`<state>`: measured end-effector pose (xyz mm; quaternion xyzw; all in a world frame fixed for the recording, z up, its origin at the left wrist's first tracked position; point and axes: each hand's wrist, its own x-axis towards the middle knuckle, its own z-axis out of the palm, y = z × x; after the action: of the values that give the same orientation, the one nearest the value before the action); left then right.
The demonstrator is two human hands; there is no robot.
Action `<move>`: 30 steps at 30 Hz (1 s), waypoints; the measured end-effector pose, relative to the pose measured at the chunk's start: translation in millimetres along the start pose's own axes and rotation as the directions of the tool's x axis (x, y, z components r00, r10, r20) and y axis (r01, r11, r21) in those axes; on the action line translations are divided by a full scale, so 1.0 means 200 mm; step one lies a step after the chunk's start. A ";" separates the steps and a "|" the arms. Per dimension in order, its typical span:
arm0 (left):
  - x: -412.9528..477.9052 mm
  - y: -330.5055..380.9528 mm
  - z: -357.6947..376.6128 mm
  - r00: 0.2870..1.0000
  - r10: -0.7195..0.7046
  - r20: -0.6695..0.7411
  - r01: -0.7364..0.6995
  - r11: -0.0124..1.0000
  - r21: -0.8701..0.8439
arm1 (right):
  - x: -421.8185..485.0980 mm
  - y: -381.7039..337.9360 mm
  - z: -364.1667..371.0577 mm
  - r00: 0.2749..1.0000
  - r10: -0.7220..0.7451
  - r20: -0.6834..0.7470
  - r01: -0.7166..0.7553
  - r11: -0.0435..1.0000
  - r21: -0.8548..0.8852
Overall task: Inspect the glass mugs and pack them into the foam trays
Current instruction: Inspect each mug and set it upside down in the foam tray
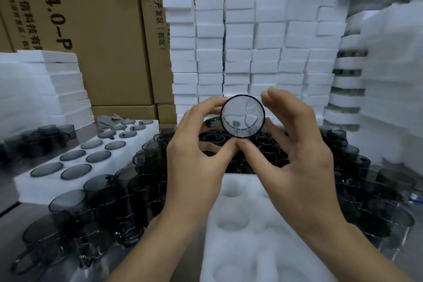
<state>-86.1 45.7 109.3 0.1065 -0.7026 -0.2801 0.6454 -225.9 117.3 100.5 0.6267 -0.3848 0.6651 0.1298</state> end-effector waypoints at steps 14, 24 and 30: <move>0.07 0.08 -0.06 0.837 -0.495 0.233 0.544 0.798 -0.259 | -0.03 -0.01 -0.03 0.984 -0.040 0.176 0.077 0.976 -0.204; 0.08 0.08 -0.07 0.676 -0.646 0.356 0.733 0.535 -0.420 | -0.05 -0.04 0.01 0.989 0.020 0.146 -0.002 0.993 -0.122; 0.08 0.06 -0.07 0.679 -0.654 0.334 0.732 0.565 -0.380 | -0.05 -0.05 0.01 0.991 0.008 0.135 0.008 0.992 -0.122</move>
<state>-71.7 44.9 129.1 0.1868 -0.5572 -0.6849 0.4308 -216.1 125.2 94.0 0.6612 -0.4328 0.5962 0.1415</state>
